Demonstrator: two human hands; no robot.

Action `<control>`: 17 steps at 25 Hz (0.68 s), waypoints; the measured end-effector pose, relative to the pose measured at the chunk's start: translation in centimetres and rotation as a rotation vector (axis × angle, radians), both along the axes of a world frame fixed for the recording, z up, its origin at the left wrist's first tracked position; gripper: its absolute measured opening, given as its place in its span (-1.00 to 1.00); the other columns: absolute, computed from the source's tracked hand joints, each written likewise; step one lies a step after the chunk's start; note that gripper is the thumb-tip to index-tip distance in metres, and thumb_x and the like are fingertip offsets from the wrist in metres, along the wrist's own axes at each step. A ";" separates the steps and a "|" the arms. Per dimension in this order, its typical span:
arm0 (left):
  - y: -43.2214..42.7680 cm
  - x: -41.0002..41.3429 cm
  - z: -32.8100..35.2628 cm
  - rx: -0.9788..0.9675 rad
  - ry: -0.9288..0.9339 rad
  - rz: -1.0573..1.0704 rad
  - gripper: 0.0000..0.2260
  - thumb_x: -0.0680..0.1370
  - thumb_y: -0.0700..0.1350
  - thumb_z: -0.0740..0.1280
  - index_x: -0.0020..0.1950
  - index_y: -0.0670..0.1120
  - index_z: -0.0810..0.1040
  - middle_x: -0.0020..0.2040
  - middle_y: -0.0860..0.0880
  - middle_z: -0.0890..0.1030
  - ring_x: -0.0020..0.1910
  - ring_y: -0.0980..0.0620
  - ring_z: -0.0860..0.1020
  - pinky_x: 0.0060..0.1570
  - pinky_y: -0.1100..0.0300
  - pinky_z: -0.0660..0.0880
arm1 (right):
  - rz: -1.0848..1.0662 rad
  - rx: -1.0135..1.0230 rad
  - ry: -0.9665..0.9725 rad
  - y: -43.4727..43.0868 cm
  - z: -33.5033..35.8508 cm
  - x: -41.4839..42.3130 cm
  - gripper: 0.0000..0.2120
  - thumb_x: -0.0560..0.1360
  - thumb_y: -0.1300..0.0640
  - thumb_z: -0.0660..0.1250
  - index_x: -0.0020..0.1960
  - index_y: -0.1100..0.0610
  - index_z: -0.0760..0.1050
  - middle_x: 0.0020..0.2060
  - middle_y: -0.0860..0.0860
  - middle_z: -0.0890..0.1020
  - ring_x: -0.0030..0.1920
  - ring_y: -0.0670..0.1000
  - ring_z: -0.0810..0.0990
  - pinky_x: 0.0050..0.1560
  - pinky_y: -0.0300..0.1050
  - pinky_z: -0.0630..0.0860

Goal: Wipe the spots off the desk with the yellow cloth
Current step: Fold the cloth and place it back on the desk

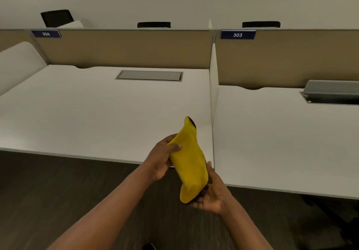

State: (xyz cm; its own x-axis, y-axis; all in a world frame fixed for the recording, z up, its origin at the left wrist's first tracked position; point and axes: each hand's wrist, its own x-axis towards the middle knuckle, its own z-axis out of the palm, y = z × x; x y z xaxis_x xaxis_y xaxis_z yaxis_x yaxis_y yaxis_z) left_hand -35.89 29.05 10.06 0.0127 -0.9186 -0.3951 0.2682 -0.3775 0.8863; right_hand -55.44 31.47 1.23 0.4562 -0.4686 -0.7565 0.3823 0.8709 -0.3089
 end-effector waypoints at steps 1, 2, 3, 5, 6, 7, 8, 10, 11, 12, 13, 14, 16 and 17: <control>-0.2 0.4 0.2 0.008 0.029 0.016 -0.74 0.55 -0.22 0.37 0.18 0.06 0.61 0.10 0.00 0.72 0.12 -0.09 0.64 -0.11 0.08 0.63 | -0.019 -0.029 -0.038 -0.6 0.0 0.1 -0.13 0.34 -0.46 0.33 0.38 0.17 0.40 0.22 0.31 0.61 0.18 0.36 0.62 0.10 0.33 0.59; -0.5 0.9 0.5 0.018 0.044 0.026 -0.74 0.55 -0.24 0.35 0.20 0.00 0.60 0.15 -0.07 0.69 0.13 -0.12 0.63 -0.08 0.05 0.63 | -0.034 -0.075 -0.048 -1.5 0.2 0.2 -0.18 0.36 -0.43 0.33 0.41 0.12 0.41 0.22 0.28 0.63 0.18 0.34 0.64 0.09 0.30 0.61; -0.7 1.4 0.7 0.030 0.040 0.031 -0.75 0.55 -0.23 0.35 0.21 -0.06 0.59 0.20 -0.12 0.66 0.15 -0.15 0.61 -0.06 0.02 0.62 | -0.047 -0.127 -0.034 -2.3 0.5 0.3 -0.21 0.36 -0.40 0.33 0.41 0.08 0.42 0.22 0.25 0.64 0.19 0.31 0.65 0.10 0.28 0.61; -1.5 2.6 1.2 0.046 0.000 0.035 -0.75 0.55 -0.18 0.36 0.22 -0.12 0.59 0.24 -0.18 0.63 0.16 -0.17 0.60 -0.03 -0.01 0.60 | -0.094 -0.210 0.014 -4.1 0.8 0.9 -0.25 0.35 -0.33 0.39 0.43 0.04 0.43 0.25 0.21 0.63 0.22 0.29 0.63 0.21 0.29 0.57; -1.9 3.3 1.5 0.044 -0.028 0.040 -0.72 0.54 -0.12 0.39 0.24 -0.14 0.59 0.24 -0.18 0.63 0.16 -0.17 0.61 -0.02 -0.01 0.61 | -0.122 -0.245 0.027 -4.9 1.0 1.2 -0.26 0.35 -0.28 0.41 0.44 0.05 0.43 0.27 0.20 0.62 0.25 0.28 0.61 0.27 0.31 0.52; -2.6 4.2 1.7 0.033 -0.062 0.037 -0.65 0.52 -0.04 0.42 0.25 -0.15 0.59 0.23 -0.18 0.65 0.17 -0.16 0.62 0.02 -0.03 0.61 | -0.146 -0.279 0.043 -5.9 1.3 1.7 -0.27 0.36 -0.23 0.42 0.44 0.06 0.42 0.27 0.19 0.62 0.26 0.27 0.60 0.31 0.31 0.49; -3.2 5.0 2.0 0.019 -0.111 0.023 -0.56 0.48 0.06 0.44 0.26 -0.15 0.60 0.21 -0.16 0.67 0.18 -0.16 0.63 0.09 -0.05 0.61 | -0.169 -0.306 0.061 -6.7 1.4 2.2 -0.28 0.35 -0.18 0.45 0.43 0.07 0.42 0.26 0.18 0.62 0.25 0.26 0.60 0.32 0.29 0.49; -4.6 6.9 2.2 -0.017 -0.240 -0.016 -0.45 0.38 0.20 0.45 0.24 -0.12 0.63 0.18 -0.12 0.69 0.18 -0.15 0.64 0.21 -0.11 0.58 | -0.205 -0.331 0.081 -8.5 1.6 3.2 -0.35 0.33 -0.05 0.51 0.36 0.08 0.42 0.22 0.17 0.63 0.23 0.26 0.59 0.24 0.25 0.55; -5.3 8.0 2.2 -0.037 -0.293 -0.027 -0.45 0.36 0.23 0.46 0.21 -0.10 0.64 0.16 -0.10 0.70 0.17 -0.16 0.64 0.24 -0.14 0.58 | -0.215 -0.337 0.078 -9.3 1.6 3.7 -0.38 0.33 0.02 0.53 0.33 0.09 0.42 0.20 0.17 0.62 0.22 0.27 0.59 0.19 0.23 0.57; -6.3 9.4 1.9 -0.055 -0.327 -0.027 -0.46 0.37 0.24 0.50 0.19 -0.09 0.65 0.15 -0.10 0.70 0.17 -0.17 0.64 0.25 -0.18 0.57 | -0.211 -0.344 0.078 -10.4 1.6 4.6 -0.40 0.34 0.09 0.53 0.33 0.11 0.42 0.21 0.18 0.62 0.22 0.28 0.59 0.17 0.22 0.58; -7.2 10.8 1.4 -0.059 -0.346 -0.021 -0.48 0.38 0.21 0.52 0.20 -0.10 0.64 0.16 -0.11 0.69 0.16 -0.19 0.64 0.25 -0.21 0.57 | -0.201 -0.357 0.079 -11.5 1.6 5.5 -0.41 0.35 0.14 0.52 0.33 0.12 0.41 0.21 0.18 0.61 0.22 0.27 0.59 0.16 0.20 0.58; -8.3 12.4 0.7 -0.041 -0.359 -0.012 -0.48 0.39 0.16 0.54 0.24 -0.10 0.60 0.18 -0.13 0.67 0.16 -0.21 0.62 0.23 -0.22 0.57 | -0.188 -0.373 0.081 -12.5 1.6 6.5 -0.42 0.36 0.17 0.51 0.34 0.13 0.41 0.21 0.17 0.62 0.22 0.26 0.59 0.15 0.17 0.59; -10.4 15.7 -0.8 0.063 -0.367 -0.018 -0.48 0.43 0.05 0.55 0.33 -0.05 0.50 0.27 -0.17 0.58 0.17 -0.23 0.59 0.13 -0.17 0.61 | -0.165 -0.406 0.103 -14.7 1.8 8.9 -0.44 0.35 0.18 0.50 0.32 0.13 0.44 0.16 0.14 0.67 0.20 0.22 0.61 0.07 0.07 0.60; -11.6 17.5 -1.6 0.133 -0.346 -0.032 -0.47 0.46 -0.01 0.53 0.38 -0.03 0.46 0.31 -0.19 0.54 0.18 -0.23 0.57 0.09 -0.14 0.62 | -0.150 -0.416 0.128 -16.0 1.8 10.4 -0.45 0.35 0.18 0.50 0.31 0.13 0.45 0.12 0.12 0.69 0.18 0.20 0.62 0.04 0.04 0.61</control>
State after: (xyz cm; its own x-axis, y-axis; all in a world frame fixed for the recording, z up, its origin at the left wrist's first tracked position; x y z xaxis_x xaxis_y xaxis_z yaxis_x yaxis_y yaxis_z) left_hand -18.41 17.41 8.44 0.1386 -0.8618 -0.4880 -0.0526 -0.4984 0.8653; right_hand -45.04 15.49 3.03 0.2757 -0.7979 -0.5360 0.4305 0.6011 -0.6734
